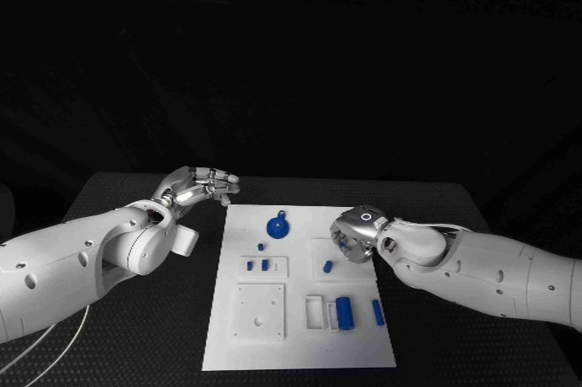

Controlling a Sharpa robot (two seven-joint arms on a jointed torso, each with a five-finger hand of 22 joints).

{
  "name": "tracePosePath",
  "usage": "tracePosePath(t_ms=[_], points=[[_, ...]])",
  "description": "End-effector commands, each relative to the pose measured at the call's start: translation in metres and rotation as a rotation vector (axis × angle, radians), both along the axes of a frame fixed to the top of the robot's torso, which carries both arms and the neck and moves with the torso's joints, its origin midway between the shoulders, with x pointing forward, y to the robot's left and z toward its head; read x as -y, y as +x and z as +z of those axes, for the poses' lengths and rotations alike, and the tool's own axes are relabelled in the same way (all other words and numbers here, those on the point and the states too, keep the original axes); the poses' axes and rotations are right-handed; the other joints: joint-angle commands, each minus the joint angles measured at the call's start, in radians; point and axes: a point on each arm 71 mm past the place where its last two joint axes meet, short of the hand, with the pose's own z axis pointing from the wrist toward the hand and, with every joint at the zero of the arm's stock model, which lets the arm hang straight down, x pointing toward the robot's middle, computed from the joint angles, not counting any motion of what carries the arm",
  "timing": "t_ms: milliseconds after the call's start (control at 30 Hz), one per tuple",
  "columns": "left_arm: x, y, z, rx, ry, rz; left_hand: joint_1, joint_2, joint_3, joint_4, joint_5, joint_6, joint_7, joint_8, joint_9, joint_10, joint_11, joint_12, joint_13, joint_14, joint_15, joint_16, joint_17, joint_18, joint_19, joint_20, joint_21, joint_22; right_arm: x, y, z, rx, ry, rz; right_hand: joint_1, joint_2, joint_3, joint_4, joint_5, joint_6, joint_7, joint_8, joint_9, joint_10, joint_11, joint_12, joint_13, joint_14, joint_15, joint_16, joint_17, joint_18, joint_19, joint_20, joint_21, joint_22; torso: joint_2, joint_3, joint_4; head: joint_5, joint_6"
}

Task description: Assemble the parts on the task board

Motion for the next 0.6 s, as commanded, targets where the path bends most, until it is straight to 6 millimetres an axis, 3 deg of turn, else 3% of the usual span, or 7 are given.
tracePosePath(t_ms=[33, 600], points=[[0.0022, -0.0008, 0.0012, 0.005, -0.013, -0.011, -0.008, 0.003, -0.004, -0.001, 0.002, -0.008, -0.002, 0.004, 0.001, 0.002, -0.004, -0.006, -0.001, 0.007, -0.001, -0.005, 0.001, 0.017, 0.009, 0.001, -0.003, 0.001, 0.0017, -0.0064, -0.0131, -0.015, -0.074, 0.000, -0.001, 0.001, 0.012, -0.004, 0.000, 0.011, -0.003, 0.001, 0.000, 0.013, -0.003, 0.002, 0.011, -0.003, -0.005, 0.010, 0.013, 0.031, 0.014, -0.008, 0.019, 0.026, 0.000, 0.0002, 0.0000, 0.000, -0.001], [0.0032, -0.0011, 0.0011, 0.008, -0.015, -0.011, -0.008, 0.005, -0.004, -0.002, 0.008, -0.009, -0.002, 0.004, 0.001, 0.003, -0.005, -0.006, -0.002, 0.011, -0.002, -0.006, 0.005, 0.018, 0.012, 0.000, -0.004, 0.002, -0.0019, -0.0091, -0.0070, 0.042, -0.034, 0.006, -0.012, -0.011, 0.042, -0.009, 0.000, 0.034, -0.010, -0.004, -0.001, 0.038, -0.009, -0.011, 0.031, -0.004, -0.011, 0.032, 0.046, 0.031, 0.014, -0.012, 0.071, 0.024, 0.000, 0.0005, 0.0000, 0.000, -0.003]])
